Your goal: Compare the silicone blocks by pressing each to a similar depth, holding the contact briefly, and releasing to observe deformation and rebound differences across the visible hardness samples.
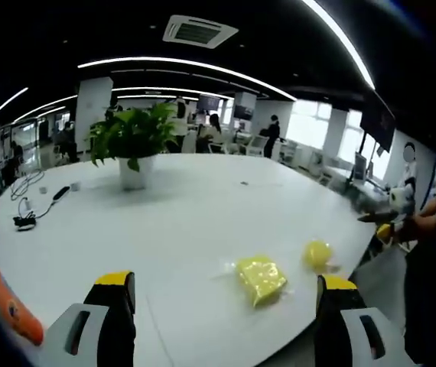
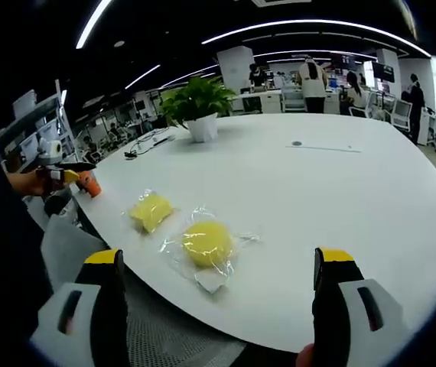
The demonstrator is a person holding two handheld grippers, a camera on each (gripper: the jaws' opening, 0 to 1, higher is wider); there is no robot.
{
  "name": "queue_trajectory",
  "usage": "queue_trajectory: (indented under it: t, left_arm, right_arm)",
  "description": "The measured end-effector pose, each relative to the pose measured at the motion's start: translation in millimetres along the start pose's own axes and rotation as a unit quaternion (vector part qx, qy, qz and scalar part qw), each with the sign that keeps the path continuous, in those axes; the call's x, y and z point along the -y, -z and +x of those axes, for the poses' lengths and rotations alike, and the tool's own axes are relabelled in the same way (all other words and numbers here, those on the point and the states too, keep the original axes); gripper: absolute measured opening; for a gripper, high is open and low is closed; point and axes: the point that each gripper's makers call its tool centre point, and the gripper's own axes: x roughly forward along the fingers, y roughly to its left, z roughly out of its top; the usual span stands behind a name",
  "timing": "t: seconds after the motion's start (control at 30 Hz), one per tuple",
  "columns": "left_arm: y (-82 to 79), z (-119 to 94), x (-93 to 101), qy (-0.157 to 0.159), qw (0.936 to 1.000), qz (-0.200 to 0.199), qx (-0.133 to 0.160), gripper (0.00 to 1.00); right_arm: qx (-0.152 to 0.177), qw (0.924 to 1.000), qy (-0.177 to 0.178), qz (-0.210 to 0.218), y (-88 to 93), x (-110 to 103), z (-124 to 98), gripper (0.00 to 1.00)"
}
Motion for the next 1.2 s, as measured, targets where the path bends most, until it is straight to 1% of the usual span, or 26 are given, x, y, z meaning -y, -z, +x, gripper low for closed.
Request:
queue_trajectory:
  t: [0.07, 0.13, 0.2, 0.3, 0.37, 0.47, 0.6, 0.63, 0.7, 0.73, 0.8, 0.83, 0.9, 0.97, 1.03, 1.13, 1.2]
  left_arm:
    - [1.2, -1, -0.3, 0.001, 1.0, 0.001, -0.002, 1.0]
    - [1.9, -1, 0.1, 0.009, 0.9998, -0.019, -0.003, 1.0]
    - [-0.4, -1, -5.1, 0.003, 0.9998, -0.018, 0.0, 1.0]
    - [-11.1, -2, -13.9, -0.003, 0.9995, -0.025, 0.018, 1.0]
    - [-16.4, -2, -15.0, -0.004, 0.9994, -0.025, 0.022, 1.0]
    - [-19.5, -1, -19.8, -0.008, 0.9995, -0.019, 0.026, 1.0]
    - [-18.3, 4, -29.3, -0.015, 0.999, -0.032, 0.026, 1.0]
    - [-17.5, 5, -30.1, -0.014, 0.9989, -0.037, 0.026, 1.0]
    - [-20.9, 7, -27.5, -0.008, 0.9981, -0.05, 0.037, 1.0]
    - [-21.5, 8, -26.2, -0.005, 0.9979, -0.052, 0.038, 1.0]
    - [-20.4, 10, -23.4, -0.002, 0.9984, -0.046, 0.034, 1.0]
    - [-18.0, 12, -18.6, 0.004, 0.9989, -0.039, 0.027, 1.0]
    - [-16.7, 12, -16.0, 0.008, 0.9991, -0.035, 0.023, 1.0]
    - [-16.4, 11, -15.6, 0.009, 0.9989, -0.039, 0.025, 1.0]
    - [-15.1, 11, -17.4, 0.005, 0.9986, -0.045, 0.029, 1.0]
    - [-7.4, 11, -16.3, 0.008, 0.9986, -0.05, 0.018, 1.0]
    - [-4.2, 11, -18.3, 0.007, 0.9986, -0.051, 0.016, 1.0]
  right_arm:
    - [-0.003, 1.0, -0.002, 0.001, 2.2, -2, -1, 0.96]
    - [-0.005, 1.0, -0.005, 0.004, 3.6, -3, -2, 0.96]
    - [-0.003, 1.0, -0.001, 0.006, 2.4, -1, -3, 0.96]
    - [-0.002, 1.0, 0.002, 0.003, -2.6, 2, -1, 0.96]
    - [-0.005, 1.0, 0.004, -0.001, -4.5, 4, 1, 0.96]
    - [-0.005, 1.0, 0.004, -0.006, -10.2, 5, 5, 0.96]
    - [-0.003, 0.9998, -0.005, -0.019, -19.3, 0, 11, 0.96]
    - [-0.002, 0.9998, -0.006, -0.021, -20.0, -1, 11, 0.96]
    - [-0.003, 0.9997, -0.007, -0.024, -20.9, -3, 12, 0.96]
    - [-0.004, 0.9996, -0.008, -0.025, -21.0, -4, 12, 0.96]
    - [-0.006, 0.9996, -0.006, -0.029, -19.8, -3, 11, 0.96]
    - [-0.007, 0.9995, -0.003, -0.03, -19.3, -1, 10, 0.96]
    - [-0.007, 0.9997, -0.001, -0.025, -18.5, 1, 9, 0.96]
    - [-0.01, 0.9998, -0.001, -0.016, -16.8, 2, 9, 0.96]
    - [-0.011, 0.9998, 0.0, -0.013, -16.4, 4, 8, 0.96]
    - [-0.008, 0.9999, -0.001, -0.011, -17.8, 3, 8, 0.96]
    - [0.0, 0.9999, 0.006, -0.009, -20.0, 6, 8, 0.96]
